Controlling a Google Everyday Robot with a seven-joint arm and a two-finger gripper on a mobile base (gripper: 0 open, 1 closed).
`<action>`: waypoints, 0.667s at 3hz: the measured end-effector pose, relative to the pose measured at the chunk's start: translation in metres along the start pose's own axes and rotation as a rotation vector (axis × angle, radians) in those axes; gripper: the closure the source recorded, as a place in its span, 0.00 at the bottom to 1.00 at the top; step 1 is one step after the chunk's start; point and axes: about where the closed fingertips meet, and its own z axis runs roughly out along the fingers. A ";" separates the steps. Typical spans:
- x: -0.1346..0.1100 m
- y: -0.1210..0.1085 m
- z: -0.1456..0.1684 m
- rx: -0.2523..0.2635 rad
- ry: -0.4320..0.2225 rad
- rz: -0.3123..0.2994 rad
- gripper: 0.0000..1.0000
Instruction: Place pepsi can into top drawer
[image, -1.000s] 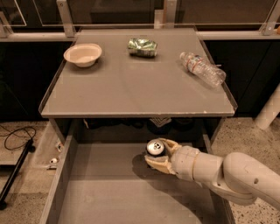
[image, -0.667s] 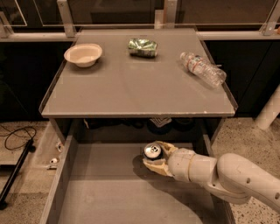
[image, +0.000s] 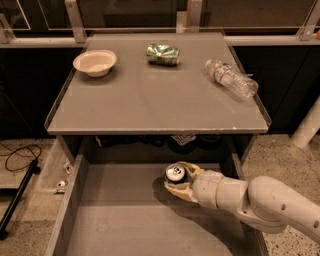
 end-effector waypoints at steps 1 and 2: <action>0.000 0.000 0.000 0.000 0.000 0.000 0.57; 0.000 0.000 0.000 0.000 0.000 0.000 0.34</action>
Offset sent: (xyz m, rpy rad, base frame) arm 0.0000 0.0000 0.0000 0.0000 0.0000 0.0001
